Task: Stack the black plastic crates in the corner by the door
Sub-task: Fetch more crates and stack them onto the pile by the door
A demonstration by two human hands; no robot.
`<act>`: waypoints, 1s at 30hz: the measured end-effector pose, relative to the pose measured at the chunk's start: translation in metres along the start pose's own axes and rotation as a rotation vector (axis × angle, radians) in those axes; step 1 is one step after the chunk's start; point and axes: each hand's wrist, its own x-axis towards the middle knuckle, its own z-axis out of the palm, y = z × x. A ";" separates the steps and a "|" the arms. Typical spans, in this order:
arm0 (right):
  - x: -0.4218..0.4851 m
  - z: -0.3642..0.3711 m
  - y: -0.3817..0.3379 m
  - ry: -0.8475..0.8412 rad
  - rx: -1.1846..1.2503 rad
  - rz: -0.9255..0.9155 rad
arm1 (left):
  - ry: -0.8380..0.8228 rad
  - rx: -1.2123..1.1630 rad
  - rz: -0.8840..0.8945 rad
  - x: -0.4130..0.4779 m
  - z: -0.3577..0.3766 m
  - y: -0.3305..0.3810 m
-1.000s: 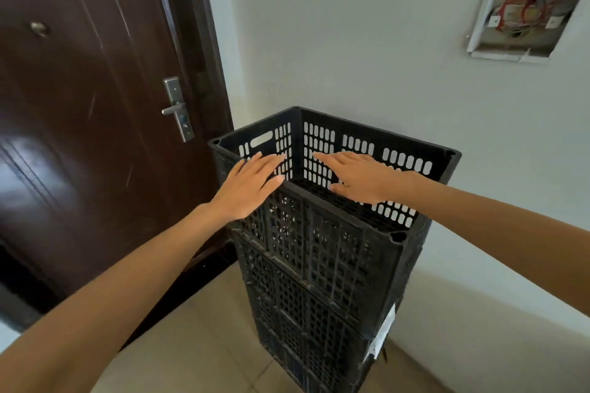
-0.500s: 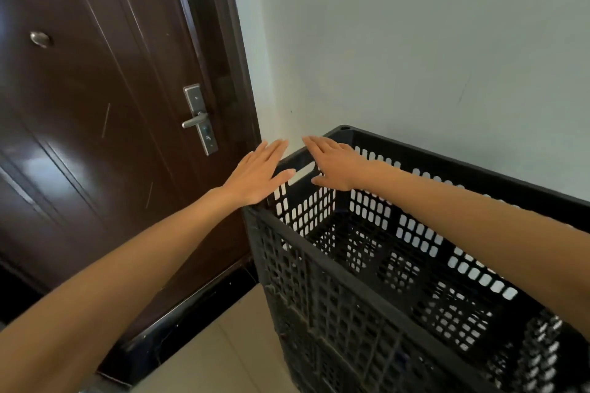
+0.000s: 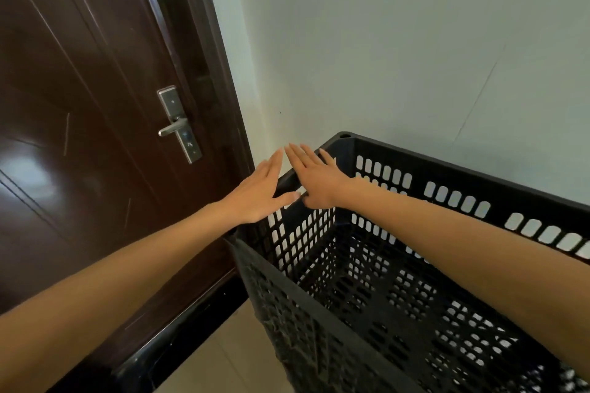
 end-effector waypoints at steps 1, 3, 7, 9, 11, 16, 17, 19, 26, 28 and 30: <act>0.000 0.002 -0.001 0.010 0.013 0.007 | 0.007 0.017 0.002 0.000 0.000 0.000; 0.001 0.003 -0.002 0.018 0.041 0.013 | -0.005 0.008 0.009 0.002 -0.002 -0.002; 0.001 -0.001 0.000 -0.030 0.074 0.003 | -0.109 0.152 0.077 0.011 -0.011 -0.008; -0.003 -0.004 0.006 -0.026 0.066 0.005 | -0.133 0.243 0.132 0.021 -0.021 -0.008; -0.013 -0.006 0.020 0.052 0.105 0.056 | -0.094 0.233 0.204 0.035 -0.030 -0.002; -0.055 -0.026 0.080 0.173 0.099 0.335 | -0.052 0.233 0.459 0.088 -0.036 0.031; -0.064 -0.030 0.090 0.169 0.079 0.377 | -0.059 0.235 0.501 0.099 -0.033 0.039; -0.082 -0.033 0.104 0.149 0.048 0.454 | -0.072 0.228 0.582 0.119 -0.027 0.056; -0.147 -0.027 0.133 0.187 -0.069 0.646 | -0.152 0.285 0.832 0.175 -0.004 0.109; -0.164 -0.023 0.139 0.216 -0.086 0.711 | -0.176 0.297 0.944 0.182 0.002 0.128; -0.178 -0.020 0.144 0.228 -0.095 0.779 | -0.180 0.319 1.042 0.188 0.008 0.147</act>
